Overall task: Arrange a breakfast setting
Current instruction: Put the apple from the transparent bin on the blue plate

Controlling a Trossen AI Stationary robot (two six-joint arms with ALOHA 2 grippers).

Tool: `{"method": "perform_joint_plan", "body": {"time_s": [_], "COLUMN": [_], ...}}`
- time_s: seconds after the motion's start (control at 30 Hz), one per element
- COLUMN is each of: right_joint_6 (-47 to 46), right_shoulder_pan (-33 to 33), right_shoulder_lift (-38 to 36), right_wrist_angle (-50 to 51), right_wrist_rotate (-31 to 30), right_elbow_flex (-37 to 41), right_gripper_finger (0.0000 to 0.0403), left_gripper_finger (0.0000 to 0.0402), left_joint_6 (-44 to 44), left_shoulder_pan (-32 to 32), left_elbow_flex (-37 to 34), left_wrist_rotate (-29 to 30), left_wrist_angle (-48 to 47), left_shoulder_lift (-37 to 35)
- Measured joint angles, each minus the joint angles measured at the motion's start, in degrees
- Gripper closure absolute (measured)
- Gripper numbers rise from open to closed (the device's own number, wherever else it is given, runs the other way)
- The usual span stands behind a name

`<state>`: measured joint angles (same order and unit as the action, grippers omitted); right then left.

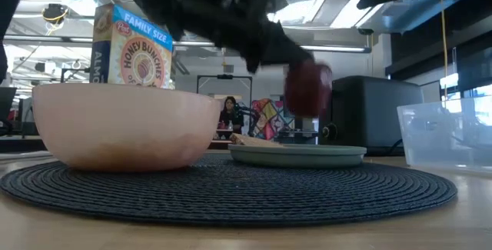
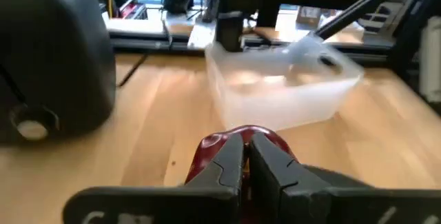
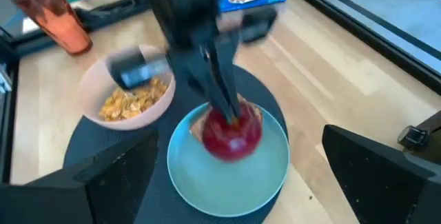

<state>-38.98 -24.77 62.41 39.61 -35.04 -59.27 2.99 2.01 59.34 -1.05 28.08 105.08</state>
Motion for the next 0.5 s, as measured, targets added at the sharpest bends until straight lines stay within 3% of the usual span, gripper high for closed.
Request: {"method": "perform_joint_plan", "body": {"time_s": [0.3,0.5], "right_joint_6": [-0.10,-0.43], "right_shoulder_pan": [0.02,0.00], "right_shoulder_lift": [-0.74,-0.78], "right_wrist_angle": [-0.50,-0.45], "right_wrist_rotate": [0.70,1.15], "right_elbow_flex": [0.00,0.00], "right_gripper_finger": [0.0006,0.0006], "left_gripper_finger": [0.0391,0.0390], "left_joint_6": [-1.86,-1.65], "left_shoulder_pan": [-2.89,-2.96], "left_elbow_flex": [1.77,2.37], "left_wrist_rotate": [0.10,0.26], "left_wrist_angle": [8.35,8.54], "left_shoulder_lift": [9.11,10.57]}}
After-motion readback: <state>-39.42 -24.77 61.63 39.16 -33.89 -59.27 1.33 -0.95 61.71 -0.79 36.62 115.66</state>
